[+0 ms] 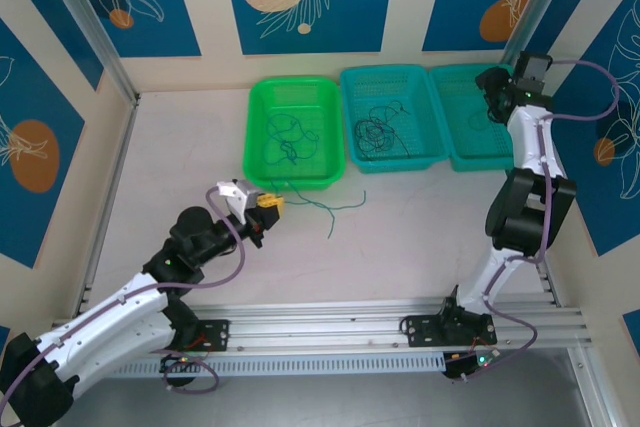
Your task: Untangle the cables
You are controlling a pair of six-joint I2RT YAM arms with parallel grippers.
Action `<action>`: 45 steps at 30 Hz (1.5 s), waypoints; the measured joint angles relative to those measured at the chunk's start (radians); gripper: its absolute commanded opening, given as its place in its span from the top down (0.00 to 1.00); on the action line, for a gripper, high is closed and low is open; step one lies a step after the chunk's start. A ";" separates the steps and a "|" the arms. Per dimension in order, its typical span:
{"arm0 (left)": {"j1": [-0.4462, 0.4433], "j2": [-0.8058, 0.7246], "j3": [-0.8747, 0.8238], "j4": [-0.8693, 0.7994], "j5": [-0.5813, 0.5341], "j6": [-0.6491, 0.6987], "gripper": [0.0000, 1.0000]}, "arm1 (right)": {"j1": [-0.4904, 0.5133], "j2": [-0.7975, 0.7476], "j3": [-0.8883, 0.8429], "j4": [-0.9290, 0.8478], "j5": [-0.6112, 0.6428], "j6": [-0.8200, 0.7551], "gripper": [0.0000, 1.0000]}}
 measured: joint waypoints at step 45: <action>0.000 0.335 0.247 -0.008 0.354 0.073 1.00 | 0.871 -0.758 -0.850 0.097 -0.566 -0.475 0.33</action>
